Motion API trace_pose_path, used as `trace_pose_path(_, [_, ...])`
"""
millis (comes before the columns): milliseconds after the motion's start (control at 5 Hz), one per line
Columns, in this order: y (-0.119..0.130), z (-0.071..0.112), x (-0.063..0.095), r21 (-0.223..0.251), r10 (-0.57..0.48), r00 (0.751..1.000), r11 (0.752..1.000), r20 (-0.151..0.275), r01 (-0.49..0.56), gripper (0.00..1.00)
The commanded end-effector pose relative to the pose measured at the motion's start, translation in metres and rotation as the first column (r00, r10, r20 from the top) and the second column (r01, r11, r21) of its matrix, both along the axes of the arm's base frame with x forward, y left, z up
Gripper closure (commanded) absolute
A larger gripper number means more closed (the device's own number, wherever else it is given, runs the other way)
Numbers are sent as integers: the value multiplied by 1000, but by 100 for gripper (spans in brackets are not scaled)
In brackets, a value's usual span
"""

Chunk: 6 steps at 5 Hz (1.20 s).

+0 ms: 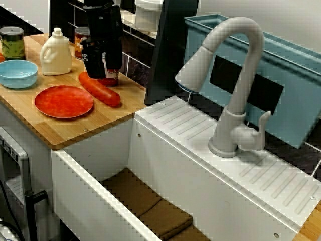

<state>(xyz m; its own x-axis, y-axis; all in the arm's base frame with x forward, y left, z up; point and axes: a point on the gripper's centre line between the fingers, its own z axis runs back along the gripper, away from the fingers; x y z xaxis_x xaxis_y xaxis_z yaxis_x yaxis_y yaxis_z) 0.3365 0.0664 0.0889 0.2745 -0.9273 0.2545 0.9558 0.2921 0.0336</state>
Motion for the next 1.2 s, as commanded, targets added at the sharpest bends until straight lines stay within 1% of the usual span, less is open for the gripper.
trace_pose_path(0, [28,-3,9,52,-5,996,999,85,0,0])
trace_pose_path(200, [30,-15,10,62,21,994,998,105,-28,0])
trace_pose_path(600, [27,-30,13,80,62,992,994,106,-71,0])
trace_pose_path(1000, [27,-39,18,71,105,990,991,98,-113,0])
